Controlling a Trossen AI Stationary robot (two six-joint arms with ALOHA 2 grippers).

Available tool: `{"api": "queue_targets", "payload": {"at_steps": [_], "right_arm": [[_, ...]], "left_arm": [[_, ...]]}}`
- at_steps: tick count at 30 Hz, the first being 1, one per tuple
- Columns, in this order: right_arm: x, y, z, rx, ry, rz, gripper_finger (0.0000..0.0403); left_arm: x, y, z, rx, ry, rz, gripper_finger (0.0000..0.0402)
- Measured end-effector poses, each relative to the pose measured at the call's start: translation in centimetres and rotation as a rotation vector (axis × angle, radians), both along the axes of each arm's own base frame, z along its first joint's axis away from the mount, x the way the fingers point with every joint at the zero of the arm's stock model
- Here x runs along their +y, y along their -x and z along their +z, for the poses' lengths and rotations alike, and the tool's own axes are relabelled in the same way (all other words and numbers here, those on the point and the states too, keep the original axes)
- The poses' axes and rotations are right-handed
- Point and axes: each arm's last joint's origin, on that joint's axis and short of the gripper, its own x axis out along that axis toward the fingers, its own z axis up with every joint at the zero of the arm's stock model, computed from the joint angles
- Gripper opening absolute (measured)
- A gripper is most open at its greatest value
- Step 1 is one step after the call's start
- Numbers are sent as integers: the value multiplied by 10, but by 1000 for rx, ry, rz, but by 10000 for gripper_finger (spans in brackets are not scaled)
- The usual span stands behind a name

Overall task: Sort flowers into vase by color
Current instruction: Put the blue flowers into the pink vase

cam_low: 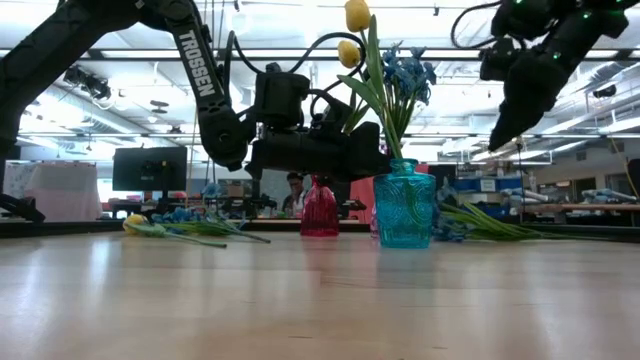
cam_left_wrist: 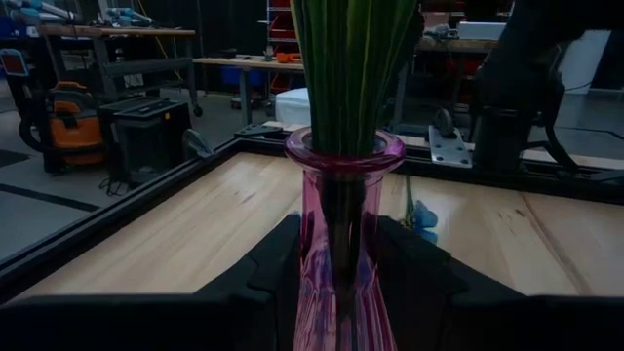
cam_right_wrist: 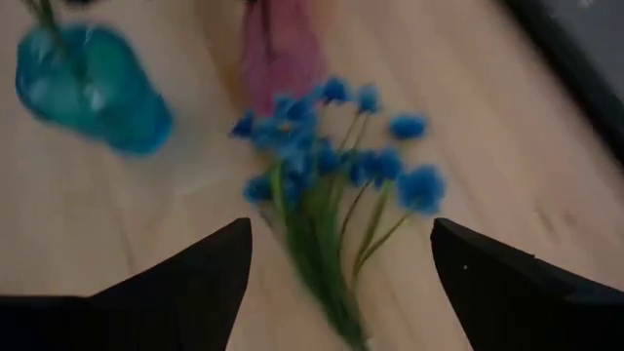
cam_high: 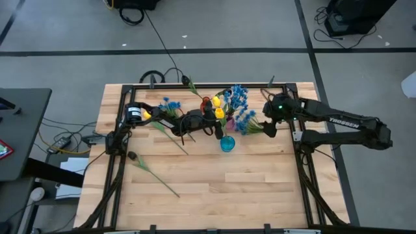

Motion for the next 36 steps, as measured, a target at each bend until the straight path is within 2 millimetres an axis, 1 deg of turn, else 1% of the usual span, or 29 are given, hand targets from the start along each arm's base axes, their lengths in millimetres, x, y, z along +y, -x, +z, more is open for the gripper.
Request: {"api": "queue_targets", "payload": {"at_steps": [3,10,14,15,20,30,33,36], "right_arm": [[3,-12,-11,76,-34,51,314],[4,-40,-46,324,-48,130,287],[1,-43,-62,553,-31,160,273],[0,-45,-66,586,-37,163,270],[-2,-51,-80,669,-65,201,253],[-14,-64,-105,706,-59,188,227],[-16,-65,-109,720,-78,191,210],[-17,-65,-112,716,-108,186,184]], "left_arm": [[0,0,0,0,0,0,122],[0,0,0,-1,0,-2,122],[0,0,0,-1,0,-2,122],[0,0,0,-1,0,-2,122],[0,0,0,-1,0,-2,122],[0,0,0,-1,0,-2,122],[0,0,0,-1,-1,-2,122],[0,0,0,-1,-1,-2,122]]}}
